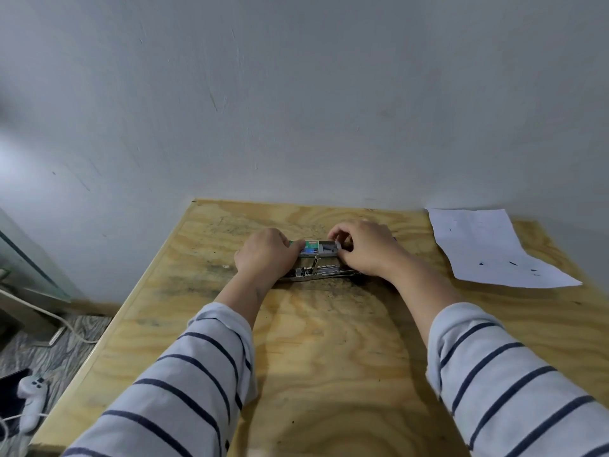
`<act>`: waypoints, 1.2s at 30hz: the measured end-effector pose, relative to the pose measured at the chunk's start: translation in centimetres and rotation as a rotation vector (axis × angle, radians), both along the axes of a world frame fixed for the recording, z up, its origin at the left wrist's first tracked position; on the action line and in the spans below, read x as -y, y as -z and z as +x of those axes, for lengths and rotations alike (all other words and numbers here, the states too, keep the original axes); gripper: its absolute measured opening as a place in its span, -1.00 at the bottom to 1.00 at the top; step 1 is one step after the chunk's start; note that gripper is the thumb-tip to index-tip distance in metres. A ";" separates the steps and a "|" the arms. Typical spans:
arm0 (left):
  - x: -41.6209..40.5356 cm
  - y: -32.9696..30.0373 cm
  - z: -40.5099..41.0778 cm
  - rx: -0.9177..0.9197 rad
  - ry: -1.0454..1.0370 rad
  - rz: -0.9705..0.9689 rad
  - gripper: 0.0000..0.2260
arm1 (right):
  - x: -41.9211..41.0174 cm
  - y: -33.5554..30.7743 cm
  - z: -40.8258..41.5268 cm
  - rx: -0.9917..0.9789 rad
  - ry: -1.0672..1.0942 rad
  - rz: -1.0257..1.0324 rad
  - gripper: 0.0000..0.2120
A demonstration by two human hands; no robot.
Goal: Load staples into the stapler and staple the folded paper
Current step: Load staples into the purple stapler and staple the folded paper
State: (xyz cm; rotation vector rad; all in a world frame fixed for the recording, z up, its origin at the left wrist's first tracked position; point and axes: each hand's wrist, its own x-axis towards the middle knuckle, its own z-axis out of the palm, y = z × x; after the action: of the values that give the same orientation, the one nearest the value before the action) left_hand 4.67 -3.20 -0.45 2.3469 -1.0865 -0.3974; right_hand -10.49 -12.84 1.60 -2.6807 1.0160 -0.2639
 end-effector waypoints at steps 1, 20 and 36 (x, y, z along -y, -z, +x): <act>0.0 0.0 0.0 0.004 0.003 -0.007 -0.62 | -0.1 -0.1 0.0 0.009 0.010 0.011 -0.82; -0.4 -0.2 -0.5 0.056 0.003 0.040 -0.65 | -1.5 -1.3 1.3 0.242 0.144 0.134 -0.92; -3.6 0.2 -4.5 0.207 0.232 -0.340 -0.75 | -7.0 -0.2 -4.7 0.211 0.140 0.113 -0.89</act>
State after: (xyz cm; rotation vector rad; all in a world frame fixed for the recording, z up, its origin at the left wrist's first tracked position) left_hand 0.19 0.42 -0.68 1.9996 -1.4086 -0.0416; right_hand -15.15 -5.87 1.81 -2.4243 1.1167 -0.4899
